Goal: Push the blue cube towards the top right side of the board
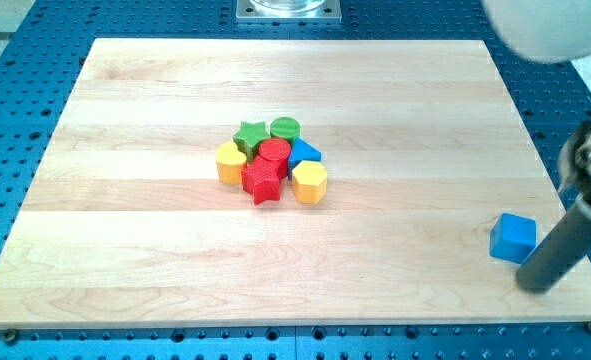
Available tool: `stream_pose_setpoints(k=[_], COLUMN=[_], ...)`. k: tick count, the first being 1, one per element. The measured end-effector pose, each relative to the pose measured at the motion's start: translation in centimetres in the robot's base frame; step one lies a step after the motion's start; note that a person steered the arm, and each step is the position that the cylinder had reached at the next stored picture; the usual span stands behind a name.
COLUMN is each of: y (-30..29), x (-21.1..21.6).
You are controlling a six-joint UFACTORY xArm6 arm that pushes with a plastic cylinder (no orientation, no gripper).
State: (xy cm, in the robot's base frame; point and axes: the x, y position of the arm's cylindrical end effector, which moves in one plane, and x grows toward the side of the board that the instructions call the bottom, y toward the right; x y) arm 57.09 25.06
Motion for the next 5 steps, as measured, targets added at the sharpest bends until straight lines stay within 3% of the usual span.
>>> stream_pose_setpoints(k=[1, 2, 3, 4, 5], y=[-11.3, -12.4, -12.6, -7.5, -7.2], x=[-6.3, -9.6, -2.6, -7.5, -12.5])
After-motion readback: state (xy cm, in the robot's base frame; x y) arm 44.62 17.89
